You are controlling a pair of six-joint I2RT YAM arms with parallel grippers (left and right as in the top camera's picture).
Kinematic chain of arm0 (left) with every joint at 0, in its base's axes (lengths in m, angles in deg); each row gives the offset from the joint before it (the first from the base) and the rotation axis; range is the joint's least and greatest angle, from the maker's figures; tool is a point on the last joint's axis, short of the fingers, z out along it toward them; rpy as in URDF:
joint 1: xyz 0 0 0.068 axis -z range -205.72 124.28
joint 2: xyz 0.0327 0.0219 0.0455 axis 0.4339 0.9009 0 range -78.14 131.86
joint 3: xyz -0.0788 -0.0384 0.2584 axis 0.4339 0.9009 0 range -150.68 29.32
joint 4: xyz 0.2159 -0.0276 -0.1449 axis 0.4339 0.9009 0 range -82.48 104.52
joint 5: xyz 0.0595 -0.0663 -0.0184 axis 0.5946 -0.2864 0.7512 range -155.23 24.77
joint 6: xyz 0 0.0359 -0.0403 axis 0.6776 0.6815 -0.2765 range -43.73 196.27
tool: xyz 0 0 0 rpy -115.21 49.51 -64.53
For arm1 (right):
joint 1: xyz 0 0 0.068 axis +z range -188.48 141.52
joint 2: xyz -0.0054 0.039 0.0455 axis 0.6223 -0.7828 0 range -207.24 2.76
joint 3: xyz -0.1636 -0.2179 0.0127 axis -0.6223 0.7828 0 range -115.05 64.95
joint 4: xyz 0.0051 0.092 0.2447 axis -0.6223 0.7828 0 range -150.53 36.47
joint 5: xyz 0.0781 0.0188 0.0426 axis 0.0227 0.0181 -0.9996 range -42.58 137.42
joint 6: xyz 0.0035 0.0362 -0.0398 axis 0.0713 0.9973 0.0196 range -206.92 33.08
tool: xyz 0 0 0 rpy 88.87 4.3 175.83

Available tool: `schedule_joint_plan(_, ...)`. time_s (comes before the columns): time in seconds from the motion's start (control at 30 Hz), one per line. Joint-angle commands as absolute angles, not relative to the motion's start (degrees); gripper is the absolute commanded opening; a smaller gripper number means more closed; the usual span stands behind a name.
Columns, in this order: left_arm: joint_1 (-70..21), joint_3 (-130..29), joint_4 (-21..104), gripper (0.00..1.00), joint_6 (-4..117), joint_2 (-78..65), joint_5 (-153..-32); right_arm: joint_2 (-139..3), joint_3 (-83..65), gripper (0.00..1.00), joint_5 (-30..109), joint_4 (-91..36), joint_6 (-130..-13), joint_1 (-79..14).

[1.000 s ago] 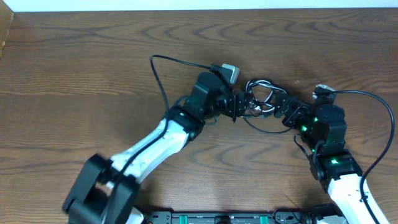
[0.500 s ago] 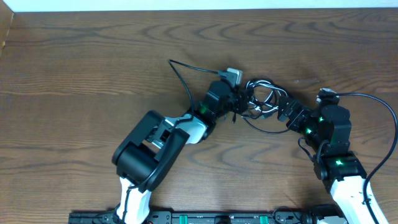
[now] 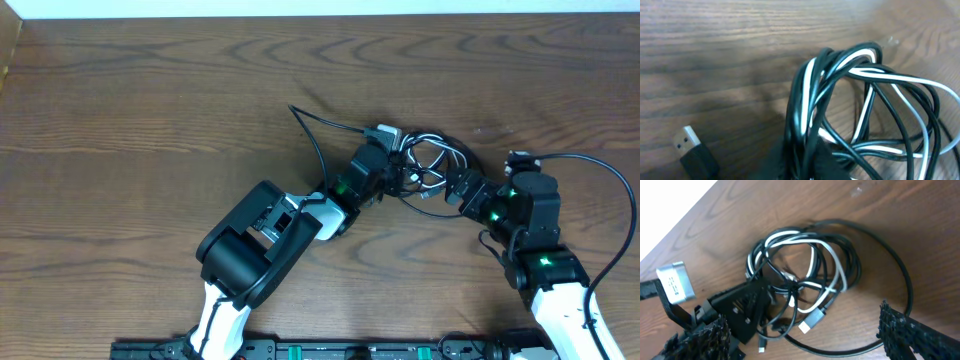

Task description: Untangle cables

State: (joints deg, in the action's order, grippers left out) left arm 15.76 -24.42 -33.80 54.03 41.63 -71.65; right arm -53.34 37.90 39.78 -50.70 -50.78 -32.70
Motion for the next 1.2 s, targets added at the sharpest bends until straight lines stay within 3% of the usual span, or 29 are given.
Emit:
schedule_joint_plan(0.0, 15.8, -25.0, -30.7, 0.08, 54.5, 41.6, -70.6, -53.0, 37.0, 0.92, 39.5, -50.5, -51.8, -33.0)
schedule_joint_plan(0.2, 15.8, -25.0, -19.0, 0.08, 55.1, 33.2, -71.0, -53.0, 37.0, 0.92, 37.2, -50.8, -54.6, -33.0)
schedule_joint_plan(0.63, 15.7, -25.0, 12.7, 0.08, 69.0, 10.0, -76.4, -53.0, 34.5, 0.97, 28.8, -51.0, -63.9, -33.0)
schedule_joint_plan(0.8, 15.7, -25.0, 15.9, 0.07, 69.0, 5.9, -76.4, -53.0, 34.5, 0.99, 27.5, -50.9, -64.0, -32.6)
schedule_joint_plan(0.97, 15.7, -25.0, 16.2, 0.08, 69.0, 2.2, -76.7, -53.0, 34.5, 0.99, 14.3, -51.7, -74.6, -32.3)
schedule_joint_plan(1.07, 15.7, -25.0, 17.7, 0.08, 69.0, 0.3, -80.0, -53.3, 34.6, 0.95, 9.0, -51.8, -79.2, -32.3)
schedule_joint_plan(1.17, 15.7, -25.0, 19.4, 0.08, 69.2, -1.4, -87.1, -54.0, 34.6, 0.84, 6.7, -51.8, -82.0, -32.2)
